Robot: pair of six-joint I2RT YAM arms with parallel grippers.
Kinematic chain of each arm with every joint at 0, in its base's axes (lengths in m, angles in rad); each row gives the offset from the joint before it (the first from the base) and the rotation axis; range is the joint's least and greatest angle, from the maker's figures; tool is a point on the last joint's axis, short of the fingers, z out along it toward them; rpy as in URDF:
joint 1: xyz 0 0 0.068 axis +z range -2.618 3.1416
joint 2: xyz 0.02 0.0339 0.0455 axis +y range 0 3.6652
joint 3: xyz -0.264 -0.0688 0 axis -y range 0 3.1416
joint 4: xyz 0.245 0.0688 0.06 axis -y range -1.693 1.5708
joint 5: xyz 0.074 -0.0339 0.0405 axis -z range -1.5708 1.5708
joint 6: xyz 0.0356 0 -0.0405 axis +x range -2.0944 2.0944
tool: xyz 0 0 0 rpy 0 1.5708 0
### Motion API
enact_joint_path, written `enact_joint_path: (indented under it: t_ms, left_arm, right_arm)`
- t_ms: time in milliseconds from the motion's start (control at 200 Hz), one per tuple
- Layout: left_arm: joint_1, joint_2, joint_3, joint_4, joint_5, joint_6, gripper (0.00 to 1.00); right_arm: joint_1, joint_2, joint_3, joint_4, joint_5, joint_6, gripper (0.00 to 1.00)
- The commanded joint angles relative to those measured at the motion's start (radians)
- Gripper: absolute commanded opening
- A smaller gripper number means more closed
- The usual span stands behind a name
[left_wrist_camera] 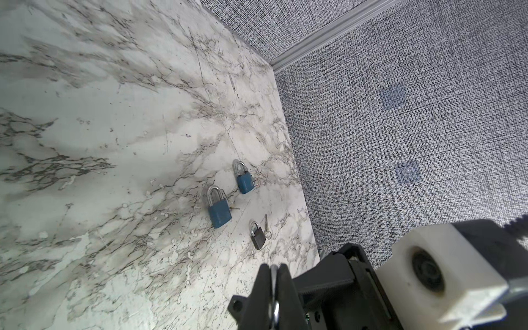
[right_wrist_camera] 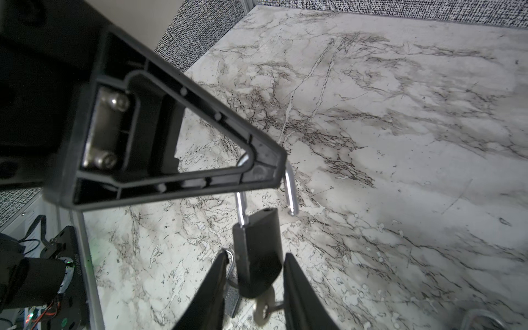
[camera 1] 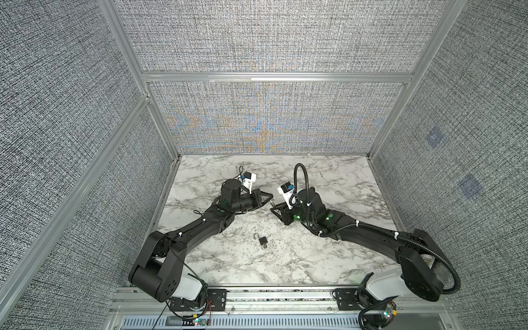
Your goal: Lock with the key
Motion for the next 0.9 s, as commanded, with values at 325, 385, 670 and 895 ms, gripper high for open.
enact_joint_path:
  t_ms: [325,385,670,895]
  left_arm:
    - [-0.004,-0.013,0.003,0.021,0.005,-0.012,0.00]
    - [-0.004,-0.015,0.001,0.022,0.004,-0.012,0.00]
    - [-0.004,-0.022,-0.007,0.031,0.007,-0.018,0.00]
    - [-0.004,-0.033,-0.004,0.023,0.001,-0.008,0.00]
  right_arm:
    - [0.001,0.000,-0.007,0.063,0.039,-0.003,0.24]
    - [0.002,0.000,-0.007,0.063,0.040,-0.004,0.23]
    - [0.002,-0.001,-0.018,0.067,0.052,0.000,0.05]
    - [-0.001,-0.033,-0.040,0.065,0.053,0.009,0.00]
